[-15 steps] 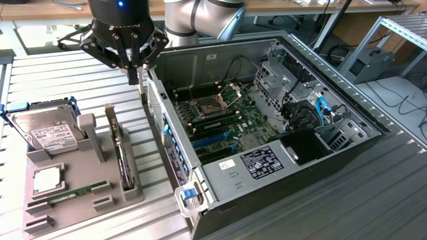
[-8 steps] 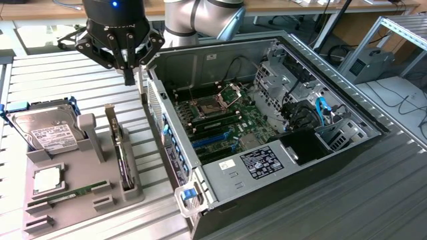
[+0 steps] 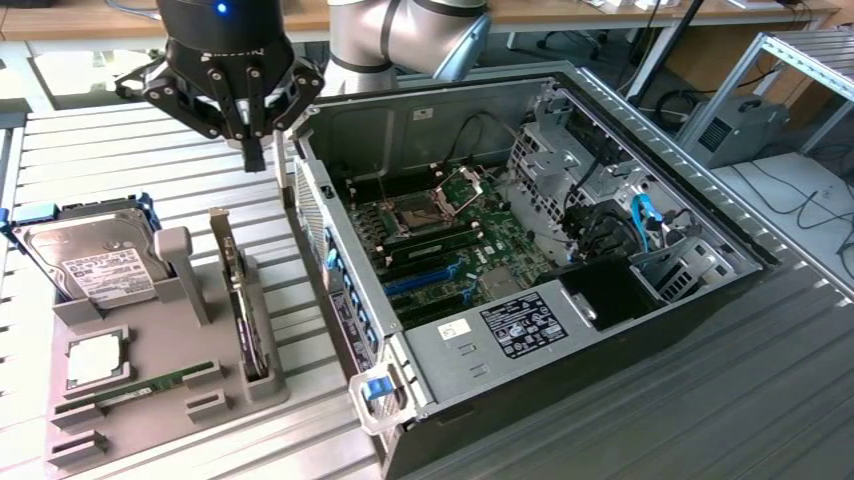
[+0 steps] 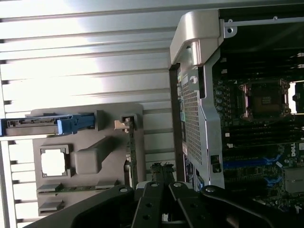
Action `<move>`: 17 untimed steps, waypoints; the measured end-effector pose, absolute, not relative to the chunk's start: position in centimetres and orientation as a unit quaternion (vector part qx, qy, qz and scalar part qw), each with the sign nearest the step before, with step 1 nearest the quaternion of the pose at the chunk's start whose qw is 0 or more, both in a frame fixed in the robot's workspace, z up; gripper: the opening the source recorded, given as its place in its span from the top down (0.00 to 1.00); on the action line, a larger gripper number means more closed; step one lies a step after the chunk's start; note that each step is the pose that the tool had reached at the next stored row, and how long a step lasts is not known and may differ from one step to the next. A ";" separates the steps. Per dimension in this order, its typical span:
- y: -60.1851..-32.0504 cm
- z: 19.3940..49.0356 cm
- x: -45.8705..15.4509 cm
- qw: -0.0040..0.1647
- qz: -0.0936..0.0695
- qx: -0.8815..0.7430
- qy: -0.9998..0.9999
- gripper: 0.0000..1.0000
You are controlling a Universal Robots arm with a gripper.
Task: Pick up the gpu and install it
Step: 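Reach for the gpu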
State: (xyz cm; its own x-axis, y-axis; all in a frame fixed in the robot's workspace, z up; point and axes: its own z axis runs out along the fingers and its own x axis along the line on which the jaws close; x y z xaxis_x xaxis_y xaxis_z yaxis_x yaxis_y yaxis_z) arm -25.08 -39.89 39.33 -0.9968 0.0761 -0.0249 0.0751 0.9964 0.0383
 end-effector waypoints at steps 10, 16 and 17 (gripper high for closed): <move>-39.9 39.3 -25.6 0.013 0.019 0.038 0.999 0.89; -39.9 39.3 -25.8 0.013 0.019 0.038 0.999 0.89; -39.9 39.3 -25.9 0.013 0.019 0.038 0.999 0.89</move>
State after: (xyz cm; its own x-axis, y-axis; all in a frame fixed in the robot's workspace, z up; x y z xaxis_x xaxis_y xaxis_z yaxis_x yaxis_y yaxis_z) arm -25.89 -39.90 39.33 -0.9968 0.0760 -0.0249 0.0750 0.9964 0.0383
